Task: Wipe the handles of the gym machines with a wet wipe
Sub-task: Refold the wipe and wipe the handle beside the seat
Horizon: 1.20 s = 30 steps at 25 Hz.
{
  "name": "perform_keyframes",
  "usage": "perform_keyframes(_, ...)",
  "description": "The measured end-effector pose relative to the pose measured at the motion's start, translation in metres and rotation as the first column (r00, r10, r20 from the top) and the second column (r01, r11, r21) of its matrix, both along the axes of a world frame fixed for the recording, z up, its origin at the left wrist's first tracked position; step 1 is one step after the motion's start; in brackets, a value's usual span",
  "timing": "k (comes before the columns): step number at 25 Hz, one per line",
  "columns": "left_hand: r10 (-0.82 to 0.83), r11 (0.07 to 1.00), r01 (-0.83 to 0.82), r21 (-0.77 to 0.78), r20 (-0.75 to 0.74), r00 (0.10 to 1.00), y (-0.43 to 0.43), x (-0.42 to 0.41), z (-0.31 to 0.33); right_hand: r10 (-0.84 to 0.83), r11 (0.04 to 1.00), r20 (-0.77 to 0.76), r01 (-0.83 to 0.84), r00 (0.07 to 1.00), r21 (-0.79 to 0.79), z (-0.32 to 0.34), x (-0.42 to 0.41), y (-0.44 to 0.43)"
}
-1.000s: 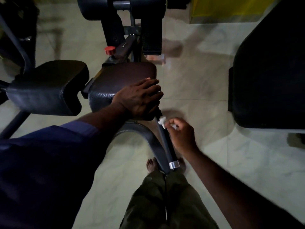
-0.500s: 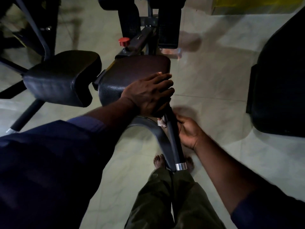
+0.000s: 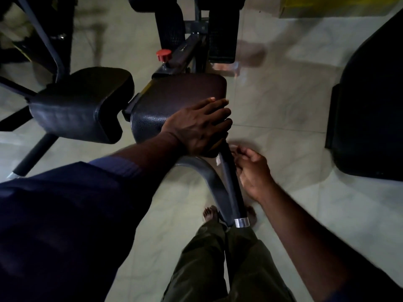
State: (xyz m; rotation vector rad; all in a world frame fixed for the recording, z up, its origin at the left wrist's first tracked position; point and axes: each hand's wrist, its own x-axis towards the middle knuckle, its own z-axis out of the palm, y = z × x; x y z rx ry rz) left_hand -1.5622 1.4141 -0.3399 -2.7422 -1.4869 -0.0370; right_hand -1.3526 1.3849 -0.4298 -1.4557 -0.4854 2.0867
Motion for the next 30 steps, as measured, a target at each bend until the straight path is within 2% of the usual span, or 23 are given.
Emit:
perform_keyframes(1, -0.004, 1.000, 0.004, 0.009, 0.010, 1.000, -0.001, 0.000, 0.000, 0.058, 0.988, 0.176, -0.082, 0.983, 0.131, 0.015, 0.014, -0.015)
perform_keyframes(2, -0.008, 1.000, 0.007, 0.021, 0.021, 1.000, -0.001, 0.000, 0.000, 0.136, 0.932, 0.335, -0.235, 0.932, 0.274, 0.029, 0.031, -0.033)
perform_keyframes(4, -0.015, 0.999, 0.014, 0.042, 0.034, 0.999, 0.000, 0.000, -0.001, 0.188, 0.695, 0.597, -0.535, 0.780, 0.480, 0.054, 0.062, -0.064)
perform_keyframes(7, -0.023, 1.000, 0.023, 0.005, 0.008, 1.000, -0.001, -0.002, -0.001, 0.101, 0.311, 0.710, -0.700, 0.697, 0.643, 0.055, 0.054, -0.046)
perform_keyframes(9, -0.028, 0.999, 0.028, -0.023, -0.007, 1.000, 0.000, -0.003, -0.003, 0.032, 0.116, 0.767, -0.765, 0.640, 0.633, 0.047, 0.023, -0.014)
perform_keyframes(12, -0.045, 0.999, 0.045, -0.025, 0.021, 0.999, 0.001, -0.005, -0.005, 0.040, 0.067, 0.873, -0.873, 0.486, 0.483, 0.043, 0.005, -0.001)
perform_keyframes(16, -0.084, 0.996, 0.084, 0.014, 0.060, 0.995, 0.002, -0.007, -0.004, 0.056, -0.125, 0.926, -0.918, 0.373, 0.377, 0.069, 0.043, -0.062)
perform_keyframes(18, -0.095, 0.995, 0.094, 0.017, 0.071, 0.993, 0.002, -0.009, -0.005, 0.082, -0.191, 0.957, -0.938, 0.277, 0.288, 0.078, 0.048, -0.075)
perform_keyframes(19, -0.104, 0.995, 0.103, 0.016, 0.060, 0.993, 0.002, -0.008, -0.004, 0.055, -0.194, 0.965, -0.946, 0.255, 0.261, 0.076, 0.039, -0.067)
perform_keyframes(22, -0.121, 0.992, 0.122, -0.023, 0.046, 0.992, 0.001, -0.009, -0.003, -0.075, -0.080, 0.977, -0.978, 0.200, 0.194, 0.059, -0.006, -0.027)
perform_keyframes(24, -0.125, 0.992, 0.126, -0.015, 0.043, 0.991, 0.001, -0.010, -0.001, -0.123, -0.026, 0.980, -0.988, 0.155, 0.153, 0.059, -0.015, -0.033)
perform_keyframes(28, -0.131, 0.991, 0.131, -0.042, 0.001, 0.991, 0.000, -0.008, 0.003, -0.103, -0.060, 0.987, -0.991, 0.127, 0.122, 0.098, 0.037, -0.135)
perform_keyframes(30, -0.124, 0.991, 0.123, -0.051, -0.017, 0.992, 0.002, -0.008, 0.002, -0.068, -0.062, 0.992, -0.993, 0.106, 0.102, 0.098, 0.043, -0.140)
